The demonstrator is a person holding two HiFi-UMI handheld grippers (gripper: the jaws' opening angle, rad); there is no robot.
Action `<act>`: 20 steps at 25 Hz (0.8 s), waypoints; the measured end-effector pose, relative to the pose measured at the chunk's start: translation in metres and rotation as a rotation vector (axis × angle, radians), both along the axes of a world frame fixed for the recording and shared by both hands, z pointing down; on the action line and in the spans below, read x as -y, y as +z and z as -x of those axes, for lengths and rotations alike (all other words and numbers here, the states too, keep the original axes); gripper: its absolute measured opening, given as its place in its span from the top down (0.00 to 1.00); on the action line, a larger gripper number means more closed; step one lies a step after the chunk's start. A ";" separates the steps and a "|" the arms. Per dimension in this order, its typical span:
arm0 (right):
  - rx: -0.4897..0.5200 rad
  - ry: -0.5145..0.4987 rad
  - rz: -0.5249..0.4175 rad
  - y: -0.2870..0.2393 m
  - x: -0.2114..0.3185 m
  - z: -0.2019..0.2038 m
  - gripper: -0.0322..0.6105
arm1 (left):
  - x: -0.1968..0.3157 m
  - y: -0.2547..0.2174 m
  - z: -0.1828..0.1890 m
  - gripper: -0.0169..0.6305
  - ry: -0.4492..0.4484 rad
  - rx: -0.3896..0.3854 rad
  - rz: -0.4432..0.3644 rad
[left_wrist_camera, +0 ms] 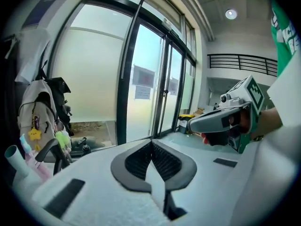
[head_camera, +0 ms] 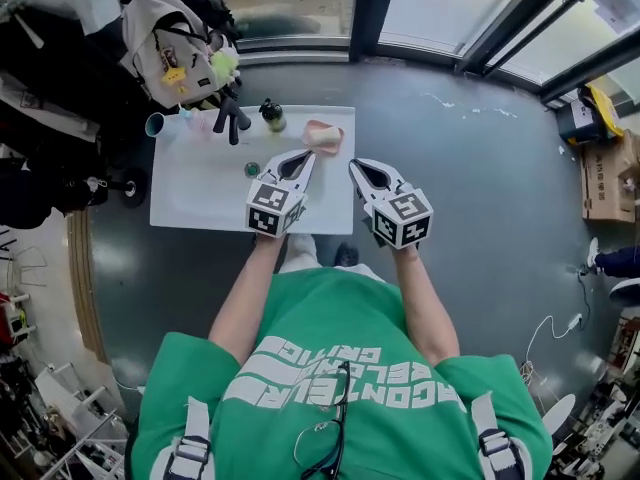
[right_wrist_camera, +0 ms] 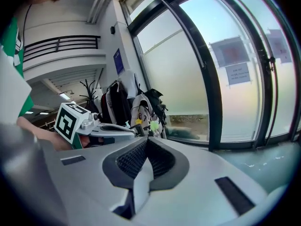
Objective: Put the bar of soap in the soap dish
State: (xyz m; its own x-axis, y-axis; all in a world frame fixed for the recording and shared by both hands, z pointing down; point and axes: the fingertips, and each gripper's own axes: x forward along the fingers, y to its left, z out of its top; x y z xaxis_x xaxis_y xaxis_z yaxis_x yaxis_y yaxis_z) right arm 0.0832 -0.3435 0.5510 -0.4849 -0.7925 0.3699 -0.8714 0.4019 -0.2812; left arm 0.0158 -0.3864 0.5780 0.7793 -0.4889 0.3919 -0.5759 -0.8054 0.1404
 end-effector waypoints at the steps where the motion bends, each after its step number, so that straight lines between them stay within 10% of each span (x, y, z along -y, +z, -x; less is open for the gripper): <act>1: -0.001 -0.016 -0.001 0.001 -0.004 0.003 0.93 | -0.005 -0.002 0.003 0.96 -0.014 -0.005 -0.003; 20: 0.014 -0.156 -0.036 -0.003 -0.046 0.010 0.93 | -0.061 -0.027 0.019 0.96 -0.185 -0.105 -0.028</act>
